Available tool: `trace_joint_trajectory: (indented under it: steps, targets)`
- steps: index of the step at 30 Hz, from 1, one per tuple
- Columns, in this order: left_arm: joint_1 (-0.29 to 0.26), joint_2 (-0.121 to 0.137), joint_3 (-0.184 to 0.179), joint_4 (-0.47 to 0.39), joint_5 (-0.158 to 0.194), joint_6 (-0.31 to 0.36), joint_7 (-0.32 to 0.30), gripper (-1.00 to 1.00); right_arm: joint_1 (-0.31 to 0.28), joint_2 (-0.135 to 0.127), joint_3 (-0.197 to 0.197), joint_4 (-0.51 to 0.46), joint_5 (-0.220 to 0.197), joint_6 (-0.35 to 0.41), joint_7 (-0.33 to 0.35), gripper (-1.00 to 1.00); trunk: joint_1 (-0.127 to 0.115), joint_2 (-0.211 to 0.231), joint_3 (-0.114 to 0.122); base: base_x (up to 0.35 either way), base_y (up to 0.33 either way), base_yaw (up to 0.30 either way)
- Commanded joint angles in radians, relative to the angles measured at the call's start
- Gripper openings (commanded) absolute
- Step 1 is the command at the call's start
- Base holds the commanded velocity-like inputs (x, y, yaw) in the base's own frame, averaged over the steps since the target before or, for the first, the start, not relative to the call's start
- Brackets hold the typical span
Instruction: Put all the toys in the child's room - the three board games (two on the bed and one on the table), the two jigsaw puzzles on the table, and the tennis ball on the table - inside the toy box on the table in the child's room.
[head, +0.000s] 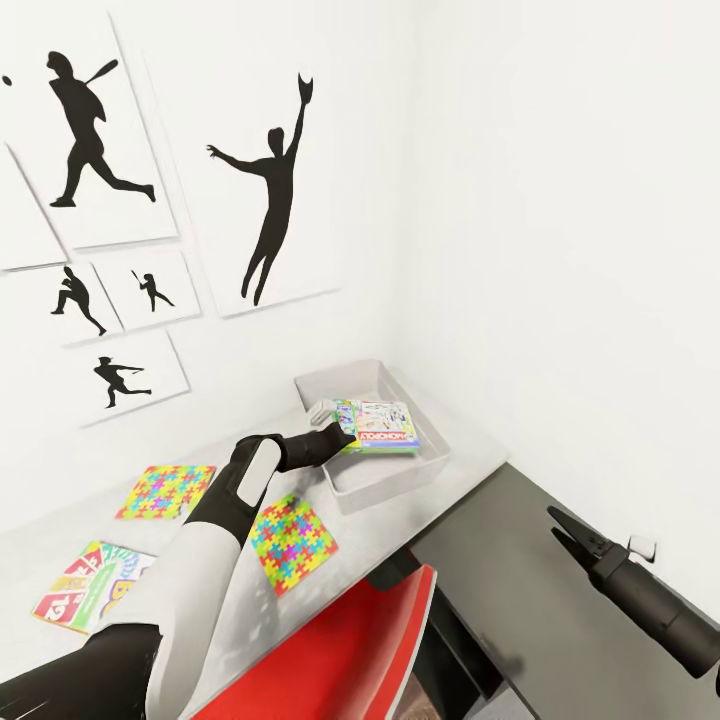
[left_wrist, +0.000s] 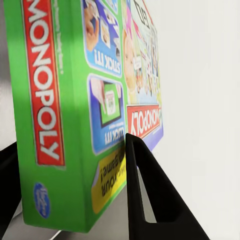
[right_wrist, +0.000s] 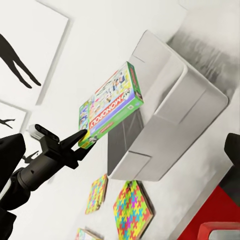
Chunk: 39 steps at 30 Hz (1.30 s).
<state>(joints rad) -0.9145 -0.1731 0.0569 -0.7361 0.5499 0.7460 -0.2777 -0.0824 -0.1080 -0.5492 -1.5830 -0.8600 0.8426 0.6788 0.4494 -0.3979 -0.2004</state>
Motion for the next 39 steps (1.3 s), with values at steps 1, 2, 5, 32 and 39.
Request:
trace_joint_trajectory:
  steps: [1, 2, 5, 32, 39]
  targets:
    - [-0.001, -0.001, 0.006, 0.000, -0.001, 0.008, -0.003, -1.00, -0.001, 0.000, -0.001, 0.000, -0.001, 0.006, 0.002, 1.00, 0.001, -0.002, -0.002, 0.000, 0.000, 0.000]
    - [-0.001, -0.001, 0.006, 0.000, -0.001, 0.008, -0.003, -1.00, -0.001, 0.000, -0.001, 0.000, -0.001, 0.006, 0.002, 1.00, 0.001, -0.002, -0.002, 0.000, 0.000, 0.000]
    - [-0.001, -0.001, 0.006, 0.000, -0.001, 0.008, -0.003, -1.00, 0.000, 0.001, -0.002, 0.000, -0.001, 0.006, 0.002, 1.00, 0.001, -0.002, -0.002, 0.000, 0.000, 0.000]
    - [-0.001, -0.001, 0.006, -0.013, 0.001, 0.009, -0.003, -1.00, -0.001, 0.000, -0.003, -0.001, -0.002, 0.006, 0.003, 1.00, 0.001, -0.002, -0.021, 0.000, 0.000, 0.000]
    - [-0.001, -0.001, 0.006, -0.013, 0.001, 0.009, -0.003, 1.00, -0.001, 0.000, -0.003, 0.000, -0.002, 0.006, 0.003, 1.00, 0.001, -0.002, -0.021, 0.000, 0.000, 0.000]
